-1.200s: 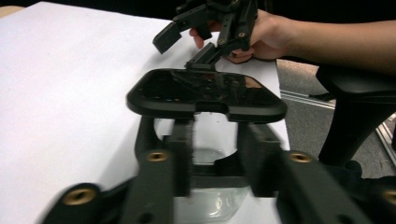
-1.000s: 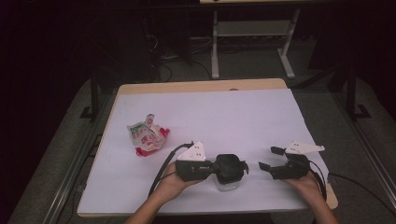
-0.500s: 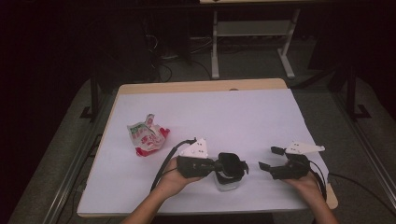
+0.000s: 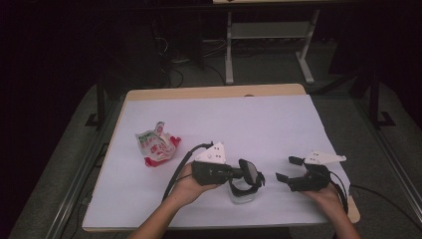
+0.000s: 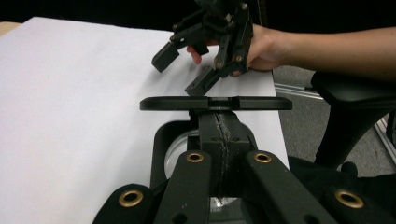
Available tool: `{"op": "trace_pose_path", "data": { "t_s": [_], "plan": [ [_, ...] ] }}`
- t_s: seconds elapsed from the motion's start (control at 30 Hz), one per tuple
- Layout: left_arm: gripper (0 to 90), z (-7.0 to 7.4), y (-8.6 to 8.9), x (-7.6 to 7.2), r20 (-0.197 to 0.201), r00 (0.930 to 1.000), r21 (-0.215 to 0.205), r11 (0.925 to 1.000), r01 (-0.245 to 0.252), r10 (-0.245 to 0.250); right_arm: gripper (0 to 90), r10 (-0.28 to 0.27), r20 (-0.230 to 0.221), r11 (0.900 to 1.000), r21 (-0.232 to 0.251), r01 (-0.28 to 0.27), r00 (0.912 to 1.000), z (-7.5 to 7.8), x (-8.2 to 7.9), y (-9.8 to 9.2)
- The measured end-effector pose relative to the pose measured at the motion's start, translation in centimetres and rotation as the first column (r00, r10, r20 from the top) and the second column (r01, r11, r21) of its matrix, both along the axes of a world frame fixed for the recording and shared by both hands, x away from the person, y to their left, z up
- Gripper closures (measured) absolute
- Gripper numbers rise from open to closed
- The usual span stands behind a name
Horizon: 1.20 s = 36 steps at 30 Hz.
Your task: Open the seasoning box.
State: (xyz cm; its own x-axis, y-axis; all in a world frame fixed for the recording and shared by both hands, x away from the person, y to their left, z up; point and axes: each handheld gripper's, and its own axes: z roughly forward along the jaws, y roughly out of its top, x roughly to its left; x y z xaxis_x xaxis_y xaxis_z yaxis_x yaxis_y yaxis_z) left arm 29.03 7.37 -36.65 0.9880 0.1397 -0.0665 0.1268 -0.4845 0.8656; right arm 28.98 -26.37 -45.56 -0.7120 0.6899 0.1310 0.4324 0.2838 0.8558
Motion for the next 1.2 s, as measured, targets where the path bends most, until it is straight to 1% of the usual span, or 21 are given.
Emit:
{"op": "trace_pose_path", "data": {
  "t_s": [0.13,0.2,0.3,0.4,0.47,0.63,0.67,0.73,0.77,0.9,0.97,1.0,1.2],
  "plan": [
    [90.0,0.3,-0.5,0.1,-0.001,0.9999,0.0,0.9999,0.012,-0.012,14.5,0.002,0.0,1.0,0.0,-0.002,1.0,0.0,0.0,0.0],
    [90.0,0.6,-0.9,0.2,0.007,0.9998,-0.001,0.9998,0.021,-0.021,14.5,0.001,-0.001,1.0,0.002,-0.001,1.0,0.0,0.0,0.0],
    [90.0,0.7,-1.2,0.2,0.005,0.9997,-0.005,0.9997,0.024,-0.024,14.5,0.001,-0.005,1.0,0.003,-0.001,1.0,0.0,0.0,-0.1],
    [90.0,0.9,-1.5,0.3,0.012,0.9995,-0.002,0.9996,0.029,-0.029,14.3,-0.003,-0.001,1.0,0.005,0.003,1.0,0.0,0.0,-0.1],
    [90.0,1.0,-1.8,0.4,0.016,0.9994,-0.01,0.9995,0.032,-0.031,14.2,-0.002,-0.004,1.0,0.005,0.002,1.0,0.0,0.0,-0.1],
    [90.0,1.2,-2.3,0.6,0.013,0.9993,-0.014,0.9993,0.034,-0.034,14.2,-0.001,0.0,1.0,0.003,0.001,1.0,0.0,0.0,0.0],
    [90.0,1.3,-2.4,0.6,0.021,0.9991,-0.011,0.9992,0.037,-0.037,14.2,-0.001,-0.002,1.0,0.004,0.001,1.0,0.0,0.0,-0.1],
    [90.0,1.4,-2.7,0.7,0.023,0.9989,-0.006,0.9991,0.042,-0.042,14.1,-0.001,-0.001,1.0,0.004,0.001,1.0,0.0,0.0,-0.1],
    [90.0,1.4,-2.9,0.6,0.02,0.999,-0.011,0.9992,0.039,-0.039,14.1,-0.002,0.0,1.0,0.004,0.002,1.0,0.0,0.0,0.0],
    [90.0,1.5,-3.7,0.7,0.026,0.9982,-0.005,0.9985,0.054,-0.054,14.1,0.0,-0.001,1.0,0.004,0.0,1.0,0.0,0.0,0.0],
    [90.0,1.6,-3.9,0.7,0.024,0.9982,-0.004,0.9985,0.055,-0.055,14.1,0.0,-0.001,1.0,0.003,0.0,1.0,0.0,0.0,0.0],
    [90.0,1.6,-4.0,0.8,0.029,0.9978,0.003,0.9982,0.06,-0.06,14.1,-0.001,0.0,1.0,0.002,0.001,1.0,0.0,0.0,0.0],
    [90.0,1.6,-4.5,0.9,0.026,0.9975,0.005,0.9979,0.065,-0.065,14.1,-0.001,-0.005,1.0,0.004,0.001,1.0,0.0,-0.1,0.0]
  ]
}}
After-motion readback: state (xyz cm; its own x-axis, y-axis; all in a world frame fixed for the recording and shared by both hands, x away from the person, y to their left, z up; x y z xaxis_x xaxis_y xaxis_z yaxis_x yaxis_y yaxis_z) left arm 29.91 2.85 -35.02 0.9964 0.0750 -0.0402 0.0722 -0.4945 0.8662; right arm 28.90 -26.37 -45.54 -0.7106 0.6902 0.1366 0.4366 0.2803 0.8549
